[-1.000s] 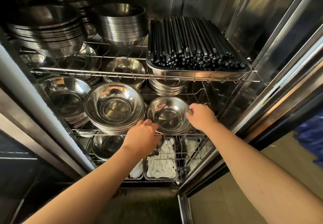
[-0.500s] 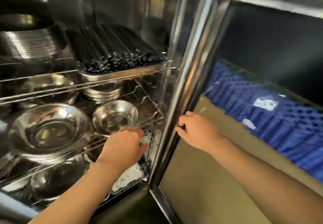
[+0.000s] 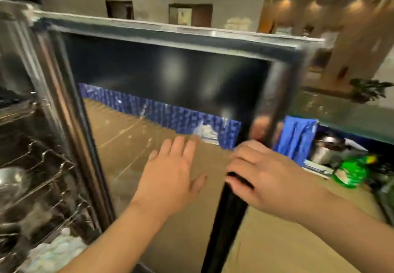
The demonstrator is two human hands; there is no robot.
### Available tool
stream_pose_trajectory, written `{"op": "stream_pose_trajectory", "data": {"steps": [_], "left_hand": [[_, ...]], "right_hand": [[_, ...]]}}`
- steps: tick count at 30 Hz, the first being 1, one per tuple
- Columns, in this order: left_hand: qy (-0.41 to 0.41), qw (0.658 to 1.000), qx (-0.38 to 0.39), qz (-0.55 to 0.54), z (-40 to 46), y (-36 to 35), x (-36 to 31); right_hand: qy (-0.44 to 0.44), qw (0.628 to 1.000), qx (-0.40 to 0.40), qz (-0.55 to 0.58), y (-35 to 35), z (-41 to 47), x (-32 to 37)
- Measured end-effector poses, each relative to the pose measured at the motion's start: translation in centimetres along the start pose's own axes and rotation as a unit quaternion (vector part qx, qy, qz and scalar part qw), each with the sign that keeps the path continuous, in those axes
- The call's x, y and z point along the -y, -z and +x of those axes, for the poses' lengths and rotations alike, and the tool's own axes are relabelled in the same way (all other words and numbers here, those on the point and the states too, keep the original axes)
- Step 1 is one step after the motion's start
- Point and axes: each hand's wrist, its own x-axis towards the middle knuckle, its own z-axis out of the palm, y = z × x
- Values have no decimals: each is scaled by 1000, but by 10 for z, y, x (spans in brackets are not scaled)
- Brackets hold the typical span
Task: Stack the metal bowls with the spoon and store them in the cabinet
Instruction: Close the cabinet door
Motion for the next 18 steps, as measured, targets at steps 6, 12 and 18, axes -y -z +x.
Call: {"op": "stream_pose_trajectory", "data": {"steps": [6,12,18], "left_hand": [[95,977,-86,-170,19,-41,-155],[227,943,-142,-196,24,-53,-191],[246,939,-175,-163,-27,-28,-185]], "right_hand": [[43,997,-60,18,41,-97,-53],[-9,999,31,4,45,-135,-94],[0,998,29,55,26,-120,-87]]}}
